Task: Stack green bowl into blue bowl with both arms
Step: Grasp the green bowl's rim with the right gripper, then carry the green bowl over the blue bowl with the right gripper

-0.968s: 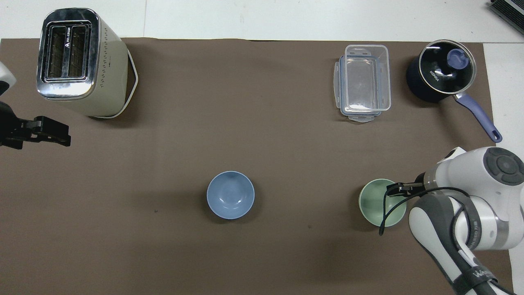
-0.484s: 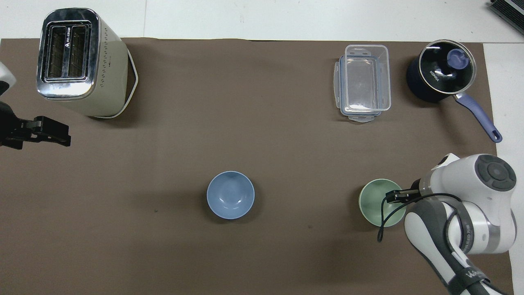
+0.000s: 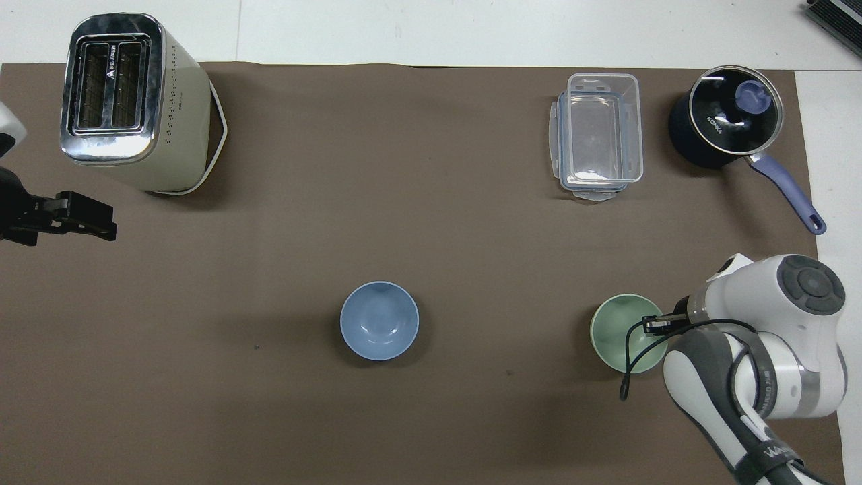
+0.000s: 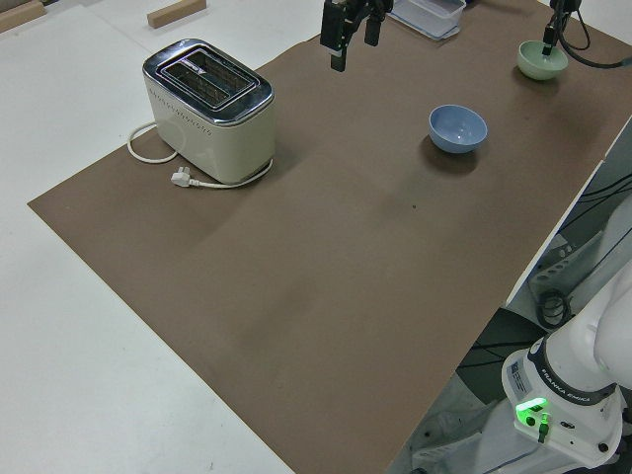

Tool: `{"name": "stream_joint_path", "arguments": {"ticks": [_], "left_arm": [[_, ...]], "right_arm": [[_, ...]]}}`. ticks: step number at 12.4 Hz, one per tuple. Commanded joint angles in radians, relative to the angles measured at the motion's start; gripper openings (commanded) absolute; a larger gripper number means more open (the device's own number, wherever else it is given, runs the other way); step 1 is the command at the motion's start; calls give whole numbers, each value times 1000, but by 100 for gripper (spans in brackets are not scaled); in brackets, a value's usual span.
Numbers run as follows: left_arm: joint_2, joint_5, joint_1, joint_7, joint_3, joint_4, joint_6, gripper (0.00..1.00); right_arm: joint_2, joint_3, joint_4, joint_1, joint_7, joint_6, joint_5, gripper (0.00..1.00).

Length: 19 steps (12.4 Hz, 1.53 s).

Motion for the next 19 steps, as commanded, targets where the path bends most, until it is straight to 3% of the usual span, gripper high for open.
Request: {"name": "stream_joint_path", "arguments": {"ticks": [1,3,7,9,11,15,17,19], "left_arm": [[8,15,10,0,-9,16,-16,100],[8,15,10,0,-9,16,-16,100],[6,15,10,0,-9,16,-16,100],[8,15,10,0,-9,16,-16,100],[8,15,10,0,-9,16,-16,100],[6,15,10,0,-9,16,-16,100],[8,15,10,0,-9,16,-16,100],[6,15,10,0,-9,16,-16,100]], "right_arm": [[-23,0,-18,-2,-43,-8,33,19],[-23,0,-18,-2,-43,-9,36,1],[-38,7,20,3,-36,-55,41,0],[-52,12,76,27,-40,-129,120,0],[-55,17,117,111,-7,-161,189,0],[-37,17,182,343,249,-135,228,0],[-11,18,236,442,363,-97,229,0],[64,23,305,533,481,-85,229,0]]}}
